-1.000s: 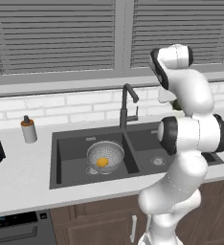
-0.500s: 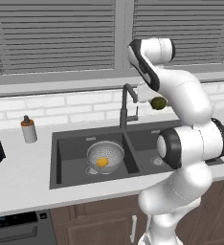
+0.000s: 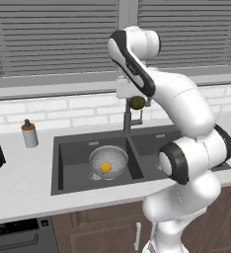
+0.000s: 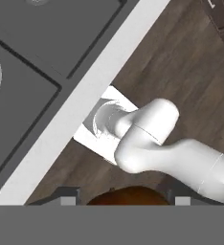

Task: Put the colander in the sink, put the mango, mango in the colander, and turn on the sink faucet and pour water over the colander.

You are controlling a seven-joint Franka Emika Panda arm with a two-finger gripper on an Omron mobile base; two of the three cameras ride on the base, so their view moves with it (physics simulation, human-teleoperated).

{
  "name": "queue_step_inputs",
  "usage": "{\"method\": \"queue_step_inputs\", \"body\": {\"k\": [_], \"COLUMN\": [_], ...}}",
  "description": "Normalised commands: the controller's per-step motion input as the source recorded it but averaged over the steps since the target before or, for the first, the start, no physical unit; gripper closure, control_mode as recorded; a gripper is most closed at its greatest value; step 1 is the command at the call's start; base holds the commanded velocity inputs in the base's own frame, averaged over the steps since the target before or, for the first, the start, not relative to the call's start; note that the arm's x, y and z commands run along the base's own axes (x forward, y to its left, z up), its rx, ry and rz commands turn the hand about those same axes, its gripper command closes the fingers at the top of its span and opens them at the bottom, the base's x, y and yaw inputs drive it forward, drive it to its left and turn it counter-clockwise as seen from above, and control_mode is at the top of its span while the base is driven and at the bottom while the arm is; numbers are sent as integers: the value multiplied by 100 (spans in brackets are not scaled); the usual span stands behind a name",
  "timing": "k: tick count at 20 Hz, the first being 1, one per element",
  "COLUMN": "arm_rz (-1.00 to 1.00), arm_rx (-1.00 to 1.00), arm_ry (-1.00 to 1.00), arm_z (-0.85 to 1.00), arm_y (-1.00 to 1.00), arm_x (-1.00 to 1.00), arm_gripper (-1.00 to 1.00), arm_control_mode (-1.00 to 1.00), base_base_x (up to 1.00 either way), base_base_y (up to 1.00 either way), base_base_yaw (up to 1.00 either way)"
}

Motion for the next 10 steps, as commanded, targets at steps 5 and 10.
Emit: {"method": "queue_step_inputs", "body": {"k": [5,10], "arm_rz": [4,11], "arm_rx": [-16,-1], "arm_ry": [-36,-22], "arm_z": [-29,-32], "arm_y": [70,14], "arm_x": [0,8], "arm_gripper": [100,100], "arm_control_mode": [-100,-100], "base_base_x": [0,0], "base_base_y": [0,0], "base_base_yaw": [0,0]}}
